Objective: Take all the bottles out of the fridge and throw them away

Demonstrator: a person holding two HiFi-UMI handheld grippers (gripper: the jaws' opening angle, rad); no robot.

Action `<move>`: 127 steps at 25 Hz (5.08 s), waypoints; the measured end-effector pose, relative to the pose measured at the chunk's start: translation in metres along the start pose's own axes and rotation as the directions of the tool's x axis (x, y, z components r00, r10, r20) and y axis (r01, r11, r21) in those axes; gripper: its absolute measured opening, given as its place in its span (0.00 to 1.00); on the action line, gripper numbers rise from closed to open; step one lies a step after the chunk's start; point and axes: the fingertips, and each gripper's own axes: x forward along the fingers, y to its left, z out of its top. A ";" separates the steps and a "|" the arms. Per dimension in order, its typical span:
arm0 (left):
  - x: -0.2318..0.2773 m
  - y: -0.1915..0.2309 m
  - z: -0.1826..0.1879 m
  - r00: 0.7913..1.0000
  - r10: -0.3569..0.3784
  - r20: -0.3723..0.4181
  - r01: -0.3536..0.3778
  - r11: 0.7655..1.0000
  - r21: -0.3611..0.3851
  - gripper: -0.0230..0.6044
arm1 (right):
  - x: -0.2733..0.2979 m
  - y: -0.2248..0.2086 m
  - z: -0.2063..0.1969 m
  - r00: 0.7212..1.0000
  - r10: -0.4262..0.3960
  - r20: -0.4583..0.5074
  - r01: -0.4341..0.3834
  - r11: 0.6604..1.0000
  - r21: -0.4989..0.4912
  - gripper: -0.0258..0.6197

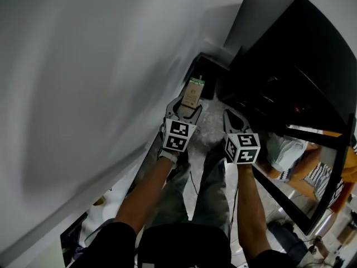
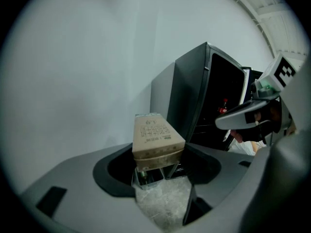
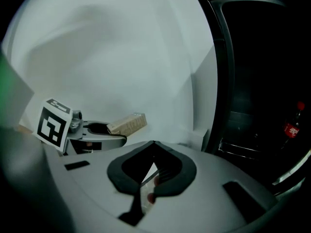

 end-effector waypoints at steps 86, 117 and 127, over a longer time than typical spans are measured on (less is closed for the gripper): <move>-0.136 -0.252 0.230 0.851 -0.492 0.185 0.399 0.833 0.383 0.05 | -0.320 -0.081 0.048 0.812 -0.492 0.313 0.384 0.855 0.348 0.04; 0.036 -0.325 0.204 0.783 -0.599 0.166 0.488 0.758 0.433 0.05 | -0.196 -0.290 0.002 0.700 -0.639 0.318 0.509 0.759 0.406 0.47; 0.121 -0.326 0.156 0.775 -0.605 0.182 0.493 0.760 0.424 0.05 | -0.122 -0.372 -0.016 0.629 -0.718 0.297 0.599 0.692 0.404 0.54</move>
